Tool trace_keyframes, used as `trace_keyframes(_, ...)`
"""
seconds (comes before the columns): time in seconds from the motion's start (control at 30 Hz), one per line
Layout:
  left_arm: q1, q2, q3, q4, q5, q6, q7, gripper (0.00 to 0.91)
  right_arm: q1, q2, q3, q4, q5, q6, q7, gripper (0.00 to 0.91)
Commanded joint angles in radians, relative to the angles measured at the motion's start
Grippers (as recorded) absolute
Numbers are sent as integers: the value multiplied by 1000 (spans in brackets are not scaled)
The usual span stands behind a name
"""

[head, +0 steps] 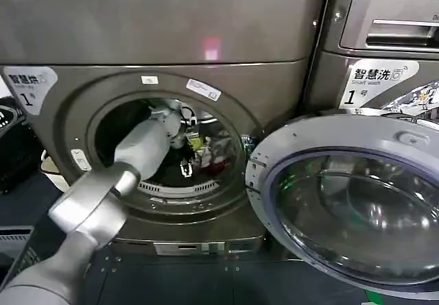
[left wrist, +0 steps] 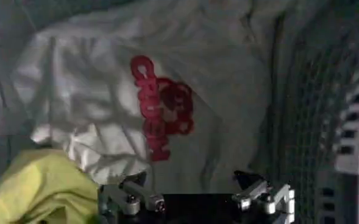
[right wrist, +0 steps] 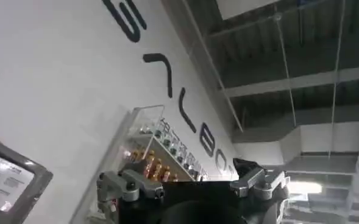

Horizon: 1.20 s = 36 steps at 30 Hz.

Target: Grasp the clothes from the dryer.

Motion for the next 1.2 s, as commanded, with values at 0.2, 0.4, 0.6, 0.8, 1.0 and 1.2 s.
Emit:
trace_keyframes(0.2,25,0,-27,21,3,1,-166,907,10,12,-19,9,-9,13,-4,907)
trace_keyframes(0.4,43,-9,-37,12,3,1,-204,907,17,20,-33,14,-17,19,-7,907)
trace_keyframes(0.6,72,-10,-36,9,3,-8,-213,907,24,19,-44,13,-26,23,-8,907)
trace_keyframes(0.8,79,-24,-35,10,-3,-14,-205,114,27,18,-46,6,-31,25,-8,907)
trace_keyframes(1.0,81,-30,-33,10,-6,-20,-202,0,27,14,-47,2,-32,28,-8,907)
trace_keyframes(1.2,87,-24,-32,13,-9,-21,-189,0,26,9,-46,-2,-32,31,-6,907)
